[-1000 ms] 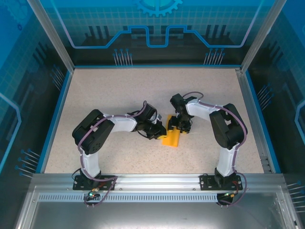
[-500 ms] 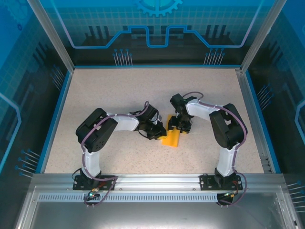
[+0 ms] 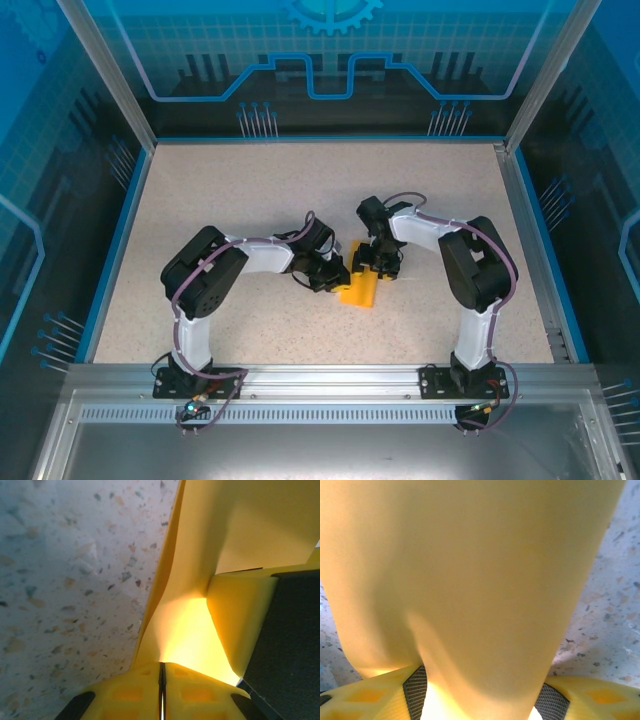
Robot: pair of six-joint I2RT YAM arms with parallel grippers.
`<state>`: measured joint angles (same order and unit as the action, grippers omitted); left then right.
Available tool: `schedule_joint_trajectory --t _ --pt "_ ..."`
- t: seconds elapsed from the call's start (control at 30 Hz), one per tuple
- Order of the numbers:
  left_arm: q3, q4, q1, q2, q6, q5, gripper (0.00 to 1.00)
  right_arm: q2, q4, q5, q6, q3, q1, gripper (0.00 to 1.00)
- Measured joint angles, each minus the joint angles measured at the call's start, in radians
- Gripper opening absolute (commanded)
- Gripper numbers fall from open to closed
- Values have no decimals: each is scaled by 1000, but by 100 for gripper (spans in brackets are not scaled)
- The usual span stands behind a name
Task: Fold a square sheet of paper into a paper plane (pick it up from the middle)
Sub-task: Hold the square sheet of paper at the center of the table.
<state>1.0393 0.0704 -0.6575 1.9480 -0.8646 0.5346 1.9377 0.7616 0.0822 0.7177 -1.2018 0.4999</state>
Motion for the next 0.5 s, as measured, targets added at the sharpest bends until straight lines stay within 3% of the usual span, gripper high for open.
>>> schedule_joint_trajectory --t 0.5 --pt "-1 -10 -2 0 4 -23 10 3 2 0 5 -3 0 65"
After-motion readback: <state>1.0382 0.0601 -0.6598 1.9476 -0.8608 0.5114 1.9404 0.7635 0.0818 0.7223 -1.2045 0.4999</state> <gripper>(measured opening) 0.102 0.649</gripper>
